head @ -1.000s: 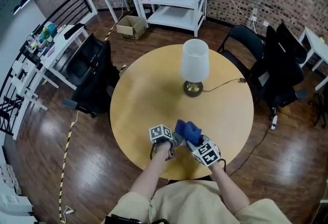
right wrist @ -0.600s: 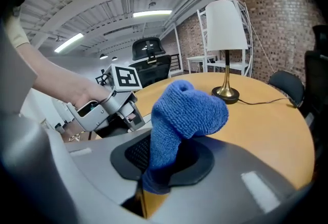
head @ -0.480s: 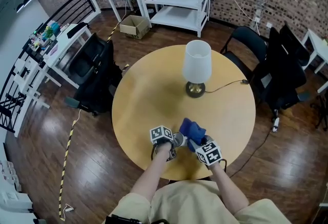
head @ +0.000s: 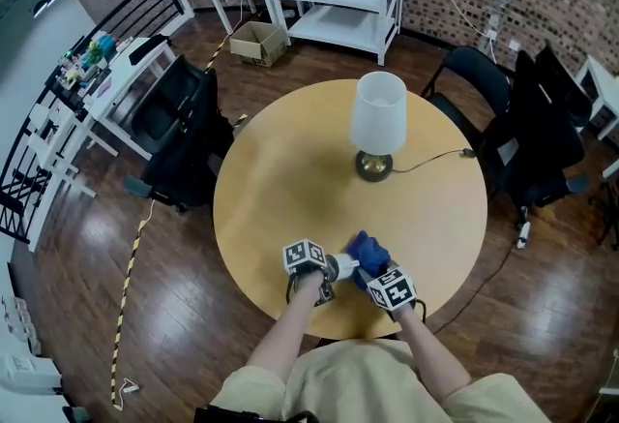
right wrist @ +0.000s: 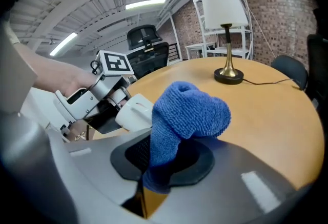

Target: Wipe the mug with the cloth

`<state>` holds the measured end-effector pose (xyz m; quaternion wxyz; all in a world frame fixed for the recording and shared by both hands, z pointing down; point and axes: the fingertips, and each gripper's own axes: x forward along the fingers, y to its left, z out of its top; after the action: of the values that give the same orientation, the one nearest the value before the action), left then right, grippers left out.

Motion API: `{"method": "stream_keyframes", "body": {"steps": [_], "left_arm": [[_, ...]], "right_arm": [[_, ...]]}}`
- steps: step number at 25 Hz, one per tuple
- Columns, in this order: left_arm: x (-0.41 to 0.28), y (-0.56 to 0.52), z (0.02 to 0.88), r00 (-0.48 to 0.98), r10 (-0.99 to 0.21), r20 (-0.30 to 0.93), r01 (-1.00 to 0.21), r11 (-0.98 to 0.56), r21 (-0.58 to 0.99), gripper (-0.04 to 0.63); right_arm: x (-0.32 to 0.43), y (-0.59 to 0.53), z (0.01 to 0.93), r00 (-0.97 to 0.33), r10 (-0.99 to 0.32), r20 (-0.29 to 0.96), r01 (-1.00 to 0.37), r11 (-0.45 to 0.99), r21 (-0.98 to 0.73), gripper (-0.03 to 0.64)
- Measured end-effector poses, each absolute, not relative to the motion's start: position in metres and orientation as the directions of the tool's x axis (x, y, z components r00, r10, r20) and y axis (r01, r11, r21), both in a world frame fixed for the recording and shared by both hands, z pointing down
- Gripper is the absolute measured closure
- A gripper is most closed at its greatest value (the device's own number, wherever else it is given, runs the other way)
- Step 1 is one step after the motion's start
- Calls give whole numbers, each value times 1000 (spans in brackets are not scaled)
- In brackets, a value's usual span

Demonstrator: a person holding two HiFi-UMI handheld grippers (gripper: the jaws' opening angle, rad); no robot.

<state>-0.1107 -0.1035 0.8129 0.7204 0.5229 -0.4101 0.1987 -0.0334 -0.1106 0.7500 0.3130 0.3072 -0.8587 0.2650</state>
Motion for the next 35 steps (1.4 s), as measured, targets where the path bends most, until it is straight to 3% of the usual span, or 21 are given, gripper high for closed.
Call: {"method": "stream_keyframes", "body": {"steps": [8, 11, 22, 31, 35], "left_arm": [[-125, -105, 812, 559, -140, 817, -738, 364, 567, 560], [-124, -106, 807, 566, -142, 812, -736, 357, 576, 569], [-102, -109, 793, 479, -104, 872, -844, 217, 490, 538], [-87, -114, 776, 516, -169, 840, -834, 127, 538, 433], [-97, -128, 733, 547, -305, 780, -805, 66, 590, 370]], "right_arm": [[-53, -101, 772, -589, -253, 768, -598, 776, -203, 543], [-43, -99, 775, -589, -244, 771, -615, 754, -231, 543], [60, -142, 730, -545, -499, 673, -821, 481, -308, 541], [69, -144, 683, -567, -586, 579, -817, 489, -304, 538], [63, -153, 644, -593, -642, 487, -803, 520, -293, 537]]}}
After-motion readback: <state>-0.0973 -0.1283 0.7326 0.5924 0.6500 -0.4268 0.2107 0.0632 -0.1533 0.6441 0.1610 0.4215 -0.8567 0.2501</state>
